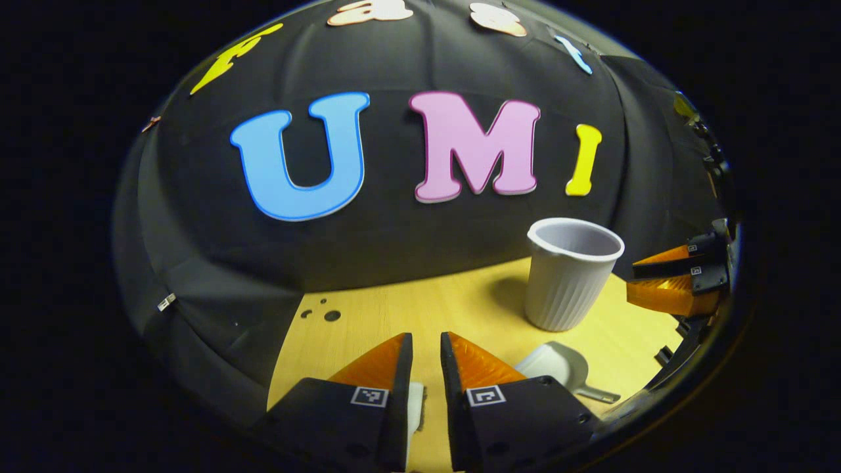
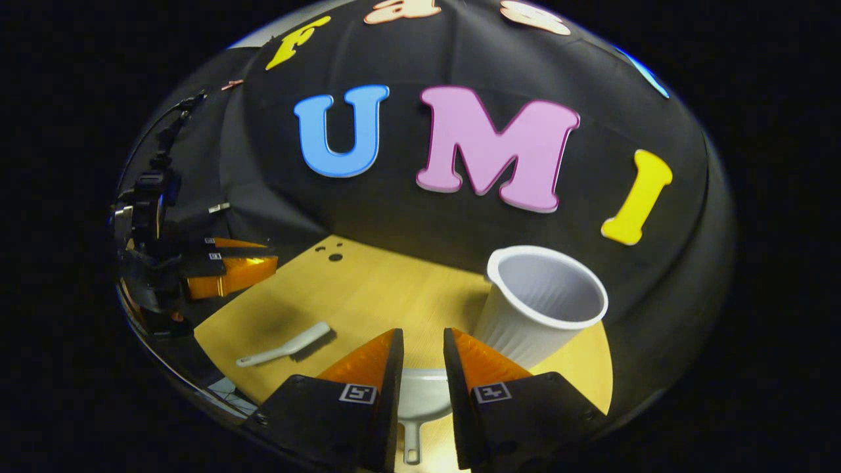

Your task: Pick up the small broom and dustpan from the desktop, sweep the trash into the dustpan with the broom, and then empty the trash into the garbage bin.

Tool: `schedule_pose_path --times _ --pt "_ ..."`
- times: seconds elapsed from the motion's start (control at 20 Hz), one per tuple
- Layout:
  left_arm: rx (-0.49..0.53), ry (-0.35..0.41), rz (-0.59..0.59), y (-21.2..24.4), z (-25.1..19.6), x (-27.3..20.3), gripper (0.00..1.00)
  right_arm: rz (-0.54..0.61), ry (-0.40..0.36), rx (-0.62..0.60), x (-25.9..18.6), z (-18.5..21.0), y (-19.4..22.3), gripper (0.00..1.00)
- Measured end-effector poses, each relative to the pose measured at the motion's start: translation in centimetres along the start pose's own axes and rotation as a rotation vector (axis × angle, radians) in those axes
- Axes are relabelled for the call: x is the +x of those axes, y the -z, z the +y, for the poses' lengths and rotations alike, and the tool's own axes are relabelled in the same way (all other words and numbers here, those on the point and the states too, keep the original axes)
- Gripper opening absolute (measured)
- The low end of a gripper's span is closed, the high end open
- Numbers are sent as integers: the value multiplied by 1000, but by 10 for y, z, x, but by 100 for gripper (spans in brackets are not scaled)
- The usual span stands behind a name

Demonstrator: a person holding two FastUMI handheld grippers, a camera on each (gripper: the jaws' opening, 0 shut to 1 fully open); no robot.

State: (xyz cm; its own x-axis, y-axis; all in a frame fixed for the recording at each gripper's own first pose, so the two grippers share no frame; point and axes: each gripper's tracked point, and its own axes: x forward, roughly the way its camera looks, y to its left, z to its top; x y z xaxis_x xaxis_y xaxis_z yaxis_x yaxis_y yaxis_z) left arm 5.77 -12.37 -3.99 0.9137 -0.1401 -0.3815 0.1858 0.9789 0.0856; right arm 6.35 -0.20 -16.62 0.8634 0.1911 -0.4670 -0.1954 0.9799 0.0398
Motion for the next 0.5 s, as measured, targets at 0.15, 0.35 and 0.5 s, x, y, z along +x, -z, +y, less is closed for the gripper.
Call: schedule_pose_path --times 0.15,0.35,0.5 --pt "-17 15 -91 -26 -10 -12 29 -75 22 22 -15 -4 -31 39" --pt "-36 44 -124 -31 -21 -19 29 -139 30 29 -16 -1 -38 39" --pt "-47 47 -101 -26 -19 -16 29 -137 41 -3 -17 -3 -34 39"
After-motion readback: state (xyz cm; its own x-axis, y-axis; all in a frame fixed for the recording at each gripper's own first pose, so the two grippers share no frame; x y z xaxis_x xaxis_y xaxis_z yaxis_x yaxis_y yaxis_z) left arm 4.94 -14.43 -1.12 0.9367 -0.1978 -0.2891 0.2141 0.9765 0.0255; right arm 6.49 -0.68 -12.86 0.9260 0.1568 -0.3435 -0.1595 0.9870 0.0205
